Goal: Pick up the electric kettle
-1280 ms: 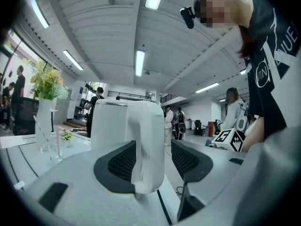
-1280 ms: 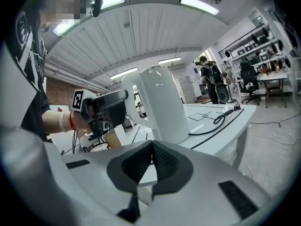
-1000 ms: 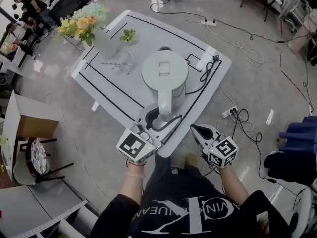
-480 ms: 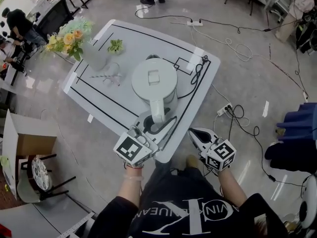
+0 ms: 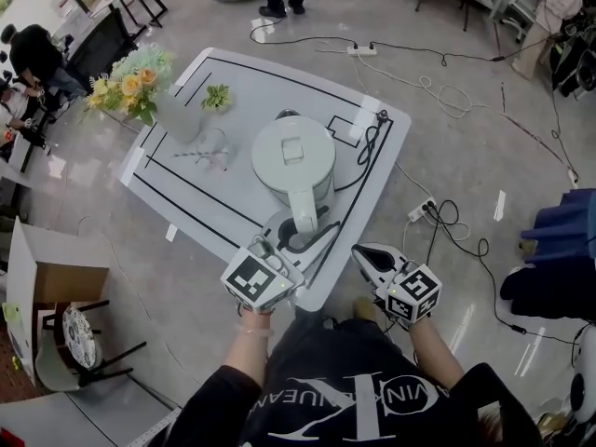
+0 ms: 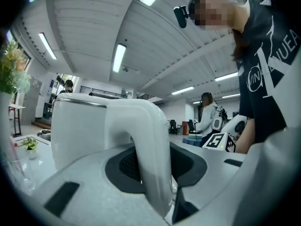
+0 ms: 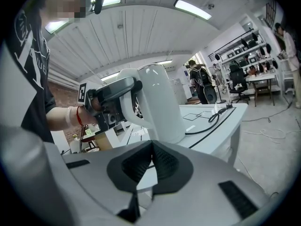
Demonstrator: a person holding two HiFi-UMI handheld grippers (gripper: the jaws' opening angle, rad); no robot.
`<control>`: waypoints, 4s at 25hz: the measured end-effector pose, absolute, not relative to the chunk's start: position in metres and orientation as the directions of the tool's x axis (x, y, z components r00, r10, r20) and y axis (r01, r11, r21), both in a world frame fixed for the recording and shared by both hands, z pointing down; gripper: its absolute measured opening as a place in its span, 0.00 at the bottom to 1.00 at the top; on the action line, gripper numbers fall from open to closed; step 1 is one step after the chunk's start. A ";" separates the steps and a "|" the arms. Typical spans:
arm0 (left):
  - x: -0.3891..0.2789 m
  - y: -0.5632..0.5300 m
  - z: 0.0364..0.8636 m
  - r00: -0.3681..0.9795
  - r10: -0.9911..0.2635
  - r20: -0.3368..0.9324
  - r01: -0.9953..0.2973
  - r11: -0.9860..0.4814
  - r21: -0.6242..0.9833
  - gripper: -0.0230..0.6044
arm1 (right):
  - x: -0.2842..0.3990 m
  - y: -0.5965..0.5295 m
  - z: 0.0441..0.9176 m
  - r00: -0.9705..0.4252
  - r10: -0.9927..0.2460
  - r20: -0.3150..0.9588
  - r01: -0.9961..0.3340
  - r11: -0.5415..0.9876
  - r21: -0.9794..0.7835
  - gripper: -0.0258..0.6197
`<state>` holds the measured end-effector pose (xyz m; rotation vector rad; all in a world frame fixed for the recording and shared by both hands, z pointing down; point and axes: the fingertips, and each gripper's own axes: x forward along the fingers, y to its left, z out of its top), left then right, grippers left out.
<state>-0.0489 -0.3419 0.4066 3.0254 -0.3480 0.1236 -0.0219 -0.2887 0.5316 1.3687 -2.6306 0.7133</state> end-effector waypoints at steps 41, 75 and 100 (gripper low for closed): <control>-0.119 -0.315 0.362 0.827 -0.562 0.003 -0.560 -0.823 0.093 0.22 | -0.018 -0.310 0.485 -0.682 -0.700 0.214 -0.731 0.637 -0.245 0.04; -0.198 -0.283 0.367 0.571 -0.821 -0.011 -0.816 -0.570 0.095 0.22 | -0.001 -0.351 0.437 -0.684 -0.715 0.147 -0.729 0.671 -0.132 0.04; -0.187 -0.280 0.355 0.535 -0.844 -0.015 -0.842 -0.535 0.068 0.22 | 0.024 -0.350 0.405 -0.685 -0.723 0.084 -0.728 0.677 -0.112 0.04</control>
